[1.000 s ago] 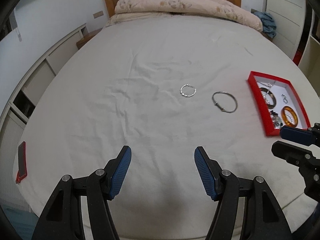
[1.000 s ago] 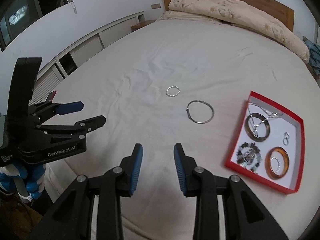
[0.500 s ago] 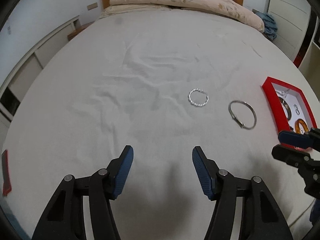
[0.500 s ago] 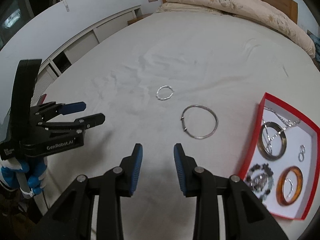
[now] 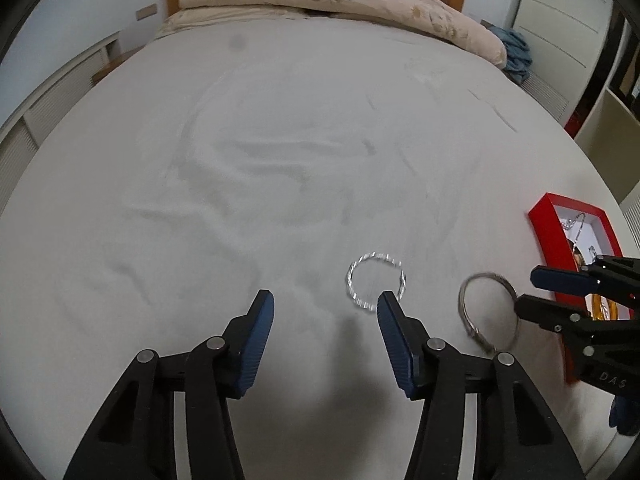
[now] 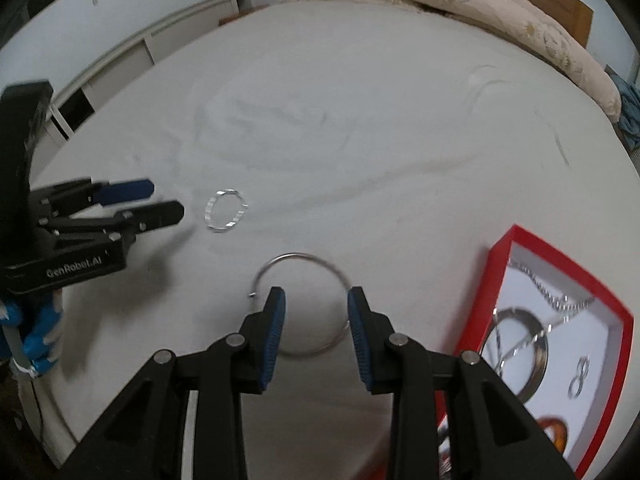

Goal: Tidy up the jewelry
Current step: 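Grasp the twisted hoop with the left tool while the right tool grasps the silver cuff bangle, then carry the hoop and cuff bangle into the red box and open both tools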

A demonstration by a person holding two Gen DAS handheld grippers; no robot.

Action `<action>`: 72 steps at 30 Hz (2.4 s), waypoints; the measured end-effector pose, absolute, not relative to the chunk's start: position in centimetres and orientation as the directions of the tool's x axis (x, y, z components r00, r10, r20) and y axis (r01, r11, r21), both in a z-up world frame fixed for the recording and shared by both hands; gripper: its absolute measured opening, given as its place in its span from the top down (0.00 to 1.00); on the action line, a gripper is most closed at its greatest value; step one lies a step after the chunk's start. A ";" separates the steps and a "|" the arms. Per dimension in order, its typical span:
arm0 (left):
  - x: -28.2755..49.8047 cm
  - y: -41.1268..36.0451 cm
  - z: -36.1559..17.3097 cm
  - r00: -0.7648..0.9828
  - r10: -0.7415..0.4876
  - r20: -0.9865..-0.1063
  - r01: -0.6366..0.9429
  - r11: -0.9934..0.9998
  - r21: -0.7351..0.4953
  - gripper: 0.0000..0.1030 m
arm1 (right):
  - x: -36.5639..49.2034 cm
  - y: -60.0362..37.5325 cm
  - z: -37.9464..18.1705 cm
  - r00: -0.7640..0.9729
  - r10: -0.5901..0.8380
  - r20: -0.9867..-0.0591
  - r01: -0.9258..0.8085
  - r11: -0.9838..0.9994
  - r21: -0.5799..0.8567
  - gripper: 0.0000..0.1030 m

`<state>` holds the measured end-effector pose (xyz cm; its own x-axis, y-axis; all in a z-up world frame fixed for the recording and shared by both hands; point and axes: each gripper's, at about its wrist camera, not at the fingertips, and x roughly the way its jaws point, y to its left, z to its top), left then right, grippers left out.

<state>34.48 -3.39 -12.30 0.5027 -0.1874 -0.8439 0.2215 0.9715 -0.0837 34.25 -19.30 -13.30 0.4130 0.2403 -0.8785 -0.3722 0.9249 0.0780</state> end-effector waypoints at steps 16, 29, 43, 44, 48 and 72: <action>36.4 -4.7 -14.9 0.483 -0.201 -0.853 0.325 0.945 -0.039 0.92 | 35.9 -17.6 -16.7 0.329 0.205 -0.922 -0.449 0.893 0.038 0.94; 34.1 -3.5 -11.2 0.544 -0.179 -0.820 0.273 0.962 -0.029 0.96 | 32.6 -19.3 -11.5 0.495 0.262 -0.828 -0.408 0.912 0.044 0.96; 30.1 -9.6 -4.4 0.587 -0.264 -0.765 0.357 0.933 -0.049 0.96 | 25.7 -27.7 -2.7 0.637 0.219 -0.739 -0.299 0.954 0.024 0.96; 29.7 -10.8 -4.1 0.580 -0.283 -0.764 0.377 0.925 -0.056 0.96 | 25.6 -28.5 -2.6 0.644 0.201 -0.739 -0.278 0.960 0.018 0.96; 28.9 -15.1 -4.0 0.548 -0.331 -0.769 0.435 0.897 -0.076 0.96 | 25.3 -33.4 -3.2 0.649 0.135 -0.749 -0.195 0.981 0.009 0.96; 30.1 -27.9 -13.4 0.385 -0.303 -0.872 0.521 0.851 -0.066 0.95 | 29.3 -42.9 -13.3 0.507 0.052 -0.860 -0.047 0.998 0.032 0.96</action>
